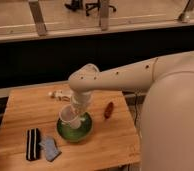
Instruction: Place the ceramic cup in the ceramic bowl
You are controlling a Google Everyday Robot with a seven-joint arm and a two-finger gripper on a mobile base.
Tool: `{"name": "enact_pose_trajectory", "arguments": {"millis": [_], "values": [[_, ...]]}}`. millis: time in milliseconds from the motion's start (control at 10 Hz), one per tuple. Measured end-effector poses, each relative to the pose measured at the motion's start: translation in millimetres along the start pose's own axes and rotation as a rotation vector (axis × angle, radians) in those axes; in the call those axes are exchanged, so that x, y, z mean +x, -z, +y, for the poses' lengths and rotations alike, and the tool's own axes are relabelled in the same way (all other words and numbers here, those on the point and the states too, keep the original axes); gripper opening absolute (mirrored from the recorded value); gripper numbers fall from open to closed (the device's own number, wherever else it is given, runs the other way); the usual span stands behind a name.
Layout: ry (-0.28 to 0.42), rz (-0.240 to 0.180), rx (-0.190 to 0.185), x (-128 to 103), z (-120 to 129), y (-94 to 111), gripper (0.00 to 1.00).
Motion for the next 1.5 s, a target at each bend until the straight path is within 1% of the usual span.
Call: {"name": "enact_pose_trajectory", "arguments": {"millis": [100, 200, 300, 400, 500, 600, 700, 900, 1000, 1300, 1500], "values": [[-0.002, 0.014, -0.004, -1.0, 1.1, -2.8, 0.02], [-0.007, 0.030, 0.001, -0.3, -1.7, -4.4, 0.07], [-0.011, 0.045, 0.005, -0.3, -3.7, -7.0, 0.20], [-0.005, 0.056, 0.004, -0.2, -0.2, -9.0, 0.31], [-0.001, 0.061, -0.002, -0.3, 2.4, -9.9, 0.38], [0.002, 0.073, -0.002, -0.1, 1.9, -11.3, 0.52], [0.002, 0.078, -0.001, -0.4, 1.4, -11.8, 0.61], [0.010, 0.083, 0.000, -2.1, 4.9, -13.2, 0.77], [0.017, 0.087, -0.002, -3.0, 8.0, -14.5, 0.80], [0.031, 0.093, -0.002, -4.4, 13.7, -16.6, 0.80], [0.017, 0.071, -0.003, -6.8, 11.4, -10.1, 0.80]]}}
